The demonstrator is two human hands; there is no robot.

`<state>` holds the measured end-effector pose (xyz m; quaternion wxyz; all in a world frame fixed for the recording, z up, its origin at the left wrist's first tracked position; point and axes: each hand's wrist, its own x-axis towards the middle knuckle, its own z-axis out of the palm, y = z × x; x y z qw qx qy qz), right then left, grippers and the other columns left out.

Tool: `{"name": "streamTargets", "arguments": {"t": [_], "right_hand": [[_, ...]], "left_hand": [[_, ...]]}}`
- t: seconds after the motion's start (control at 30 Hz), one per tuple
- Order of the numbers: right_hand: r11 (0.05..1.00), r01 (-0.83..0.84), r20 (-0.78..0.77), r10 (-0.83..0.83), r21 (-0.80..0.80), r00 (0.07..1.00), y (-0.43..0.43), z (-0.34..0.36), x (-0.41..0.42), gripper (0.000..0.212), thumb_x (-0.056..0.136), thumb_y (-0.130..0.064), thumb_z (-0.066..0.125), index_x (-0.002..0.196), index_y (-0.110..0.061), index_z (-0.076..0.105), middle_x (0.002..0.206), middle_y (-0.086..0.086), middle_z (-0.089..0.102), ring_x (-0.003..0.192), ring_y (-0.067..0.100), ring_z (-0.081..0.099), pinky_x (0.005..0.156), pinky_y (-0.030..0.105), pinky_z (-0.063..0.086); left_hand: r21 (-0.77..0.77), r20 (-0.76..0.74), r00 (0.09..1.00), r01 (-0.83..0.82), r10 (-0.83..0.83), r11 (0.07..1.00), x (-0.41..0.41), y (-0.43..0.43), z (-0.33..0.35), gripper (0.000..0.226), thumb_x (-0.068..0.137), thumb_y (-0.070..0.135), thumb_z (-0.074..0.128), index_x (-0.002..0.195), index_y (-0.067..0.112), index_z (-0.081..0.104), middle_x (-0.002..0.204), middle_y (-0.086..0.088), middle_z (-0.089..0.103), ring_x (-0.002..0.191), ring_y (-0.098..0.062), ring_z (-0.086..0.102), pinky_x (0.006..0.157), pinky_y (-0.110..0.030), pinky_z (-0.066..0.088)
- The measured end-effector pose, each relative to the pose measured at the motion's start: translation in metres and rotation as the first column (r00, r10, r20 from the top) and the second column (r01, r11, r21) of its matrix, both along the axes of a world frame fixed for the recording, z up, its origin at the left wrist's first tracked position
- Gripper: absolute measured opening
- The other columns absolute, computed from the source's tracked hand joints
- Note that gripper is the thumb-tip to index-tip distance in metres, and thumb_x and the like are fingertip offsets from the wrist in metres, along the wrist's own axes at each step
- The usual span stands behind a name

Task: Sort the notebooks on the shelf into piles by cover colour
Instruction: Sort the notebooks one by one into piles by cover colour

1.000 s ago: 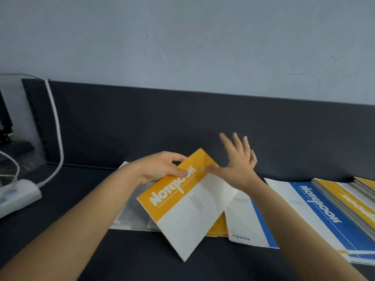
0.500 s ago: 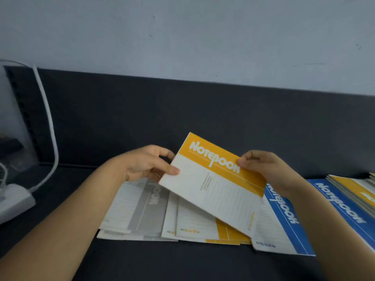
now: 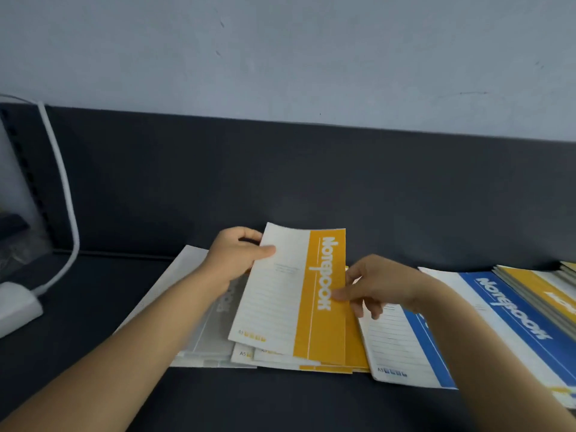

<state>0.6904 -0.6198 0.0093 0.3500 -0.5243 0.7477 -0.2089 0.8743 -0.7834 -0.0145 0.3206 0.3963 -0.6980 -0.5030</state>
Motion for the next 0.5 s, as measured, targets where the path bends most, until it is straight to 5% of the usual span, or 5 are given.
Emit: {"name": "streamTargets", "arguments": {"t": [0.13, 0.2, 0.3, 0.5], "right_hand": [[0.992, 0.051, -0.337, -0.009, 0.115, 0.941, -0.003, -0.008, -0.002, 0.035, 0.085, -0.037, 0.067, 0.063, -0.016, 0.051, 0.059, -0.006, 0.052, 0.050, 0.006, 0.046, 0.055, 0.017, 0.041], [0.995, 0.067, -0.412, -0.030, 0.078, 0.911, -0.004, -0.012, -0.004, 0.036, 0.082, -0.040, 0.070, 0.064, -0.016, 0.051, 0.062, -0.006, 0.049, 0.054, 0.007, 0.044, 0.057, 0.017, 0.037], [0.997, 0.083, -0.479, -0.075, -0.005, 0.874, -0.005, -0.012, -0.008, 0.036, 0.083, -0.042, 0.069, 0.087, -0.006, 0.066, 0.077, 0.003, 0.059, 0.068, 0.011, 0.051, 0.069, 0.023, 0.043], [0.967, 0.217, -0.527, -0.255, -0.133, 0.811, 0.008, 0.000, -0.023, 0.037, 0.090, -0.042, 0.058, 0.103, -0.009, 0.065, 0.101, 0.010, 0.068, 0.091, 0.022, 0.065, 0.079, 0.031, 0.051]], "left_hand": [[-0.152, 0.419, 0.902, 0.187, -0.108, 0.970, -0.008, 0.017, -0.009, 0.059, 0.070, 0.023, 0.086, 0.119, 0.017, 0.051, 0.103, 0.008, 0.063, 0.093, -0.010, 0.064, 0.075, -0.026, 0.054], [-0.328, 0.590, 0.807, 0.263, -0.021, 0.907, -0.010, 0.029, -0.006, 0.064, 0.074, 0.037, 0.081, 0.126, 0.023, 0.046, 0.119, 0.009, 0.052, 0.104, -0.010, 0.056, 0.080, -0.025, 0.049], [-0.478, 0.649, 0.756, 0.316, 0.088, 0.819, -0.011, 0.036, -0.002, 0.069, 0.078, 0.045, 0.074, 0.136, 0.024, 0.042, 0.136, 0.006, 0.043, 0.123, -0.014, 0.043, 0.095, -0.029, 0.043], [-0.484, 0.699, 0.715, 0.437, 0.034, 0.758, -0.018, 0.061, 0.012, 0.062, 0.088, 0.060, 0.054, 0.140, 0.028, 0.041, 0.143, 0.011, 0.043, 0.130, -0.010, 0.041, 0.100, -0.028, 0.039]]}}
